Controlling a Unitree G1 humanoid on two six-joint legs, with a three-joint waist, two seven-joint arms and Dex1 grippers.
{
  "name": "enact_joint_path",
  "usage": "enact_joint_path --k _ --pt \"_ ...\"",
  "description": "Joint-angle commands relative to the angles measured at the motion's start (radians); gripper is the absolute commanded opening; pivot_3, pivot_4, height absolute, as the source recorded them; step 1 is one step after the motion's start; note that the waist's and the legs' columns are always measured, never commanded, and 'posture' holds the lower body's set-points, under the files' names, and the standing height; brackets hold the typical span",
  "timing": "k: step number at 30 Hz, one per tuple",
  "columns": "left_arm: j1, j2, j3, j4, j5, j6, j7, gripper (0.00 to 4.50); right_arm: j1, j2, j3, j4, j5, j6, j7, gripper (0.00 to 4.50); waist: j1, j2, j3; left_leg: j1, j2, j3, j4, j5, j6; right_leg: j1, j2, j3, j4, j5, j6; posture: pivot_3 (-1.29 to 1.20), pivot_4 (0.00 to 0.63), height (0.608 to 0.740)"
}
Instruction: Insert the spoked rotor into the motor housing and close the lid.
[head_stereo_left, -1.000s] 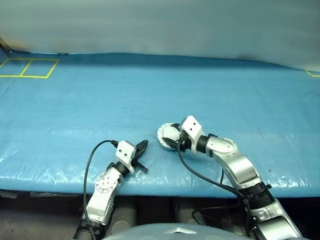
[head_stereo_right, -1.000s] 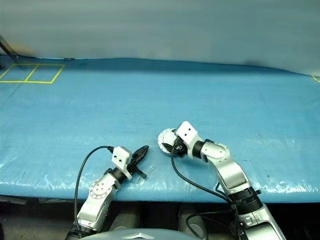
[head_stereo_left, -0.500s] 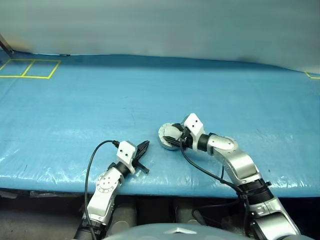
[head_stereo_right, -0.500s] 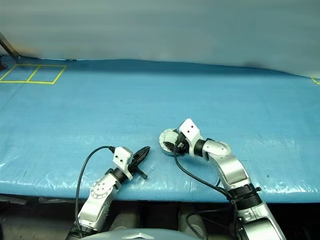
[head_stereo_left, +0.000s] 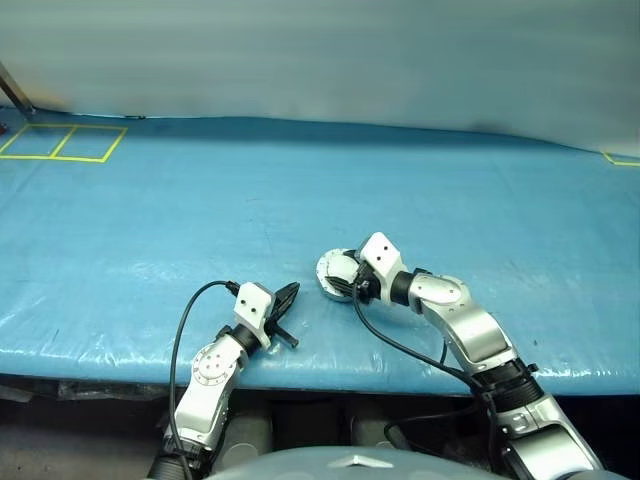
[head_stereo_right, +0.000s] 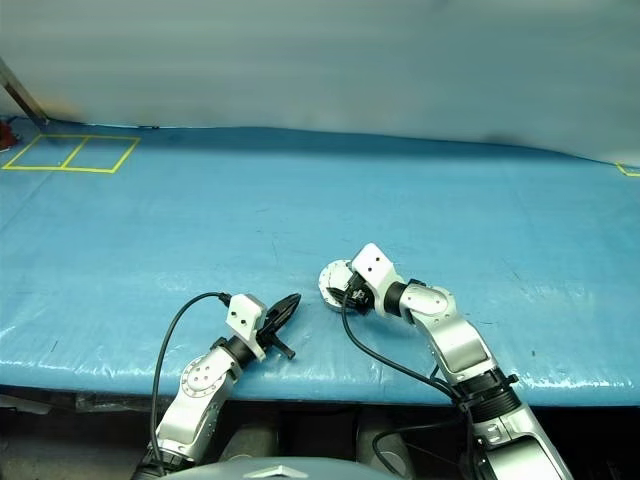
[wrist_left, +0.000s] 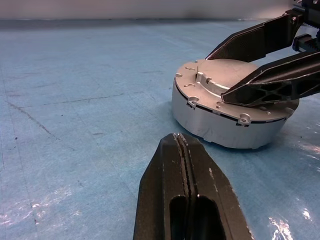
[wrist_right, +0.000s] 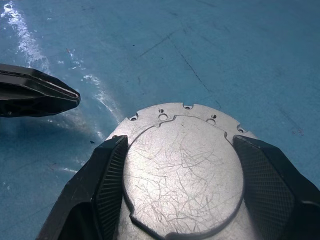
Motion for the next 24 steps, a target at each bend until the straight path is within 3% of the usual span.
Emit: enact_joint_path --k 1,17,24 --pt "-0.003 -0.002 -0.002 -0.039 -0.006 0.000 0.002 0.00 0.066 -0.038 0.020 0.146 -0.062 0.141 -0.026 3.04 0.001 0.000 0.000 0.000 0.000 0.000 0.000 0.000 0.000 0.000 0.000 0.000 0.000 0.000 0.000 0.00 0.150 0.740" --pt "0.004 0.000 -0.003 -0.056 -0.006 0.014 0.002 0.00 0.170 0.048 -0.130 0.023 0.042 0.009 -0.075 3.04 0.008 0.001 0.000 -0.008 -0.002 -0.002 -0.005 0.000 0.000 -0.007 -0.002 -0.001 -0.002 0.000 0.000 0.00 0.150 0.740" --pt "0.001 0.000 -0.006 -0.055 -0.007 0.020 -0.004 0.00 0.180 0.058 -0.176 -0.033 0.141 0.073 -0.046 3.04 0.012 0.002 0.001 -0.019 -0.011 -0.005 -0.006 -0.001 0.002 -0.012 -0.010 -0.004 -0.001 0.002 0.004 0.00 0.150 0.740"
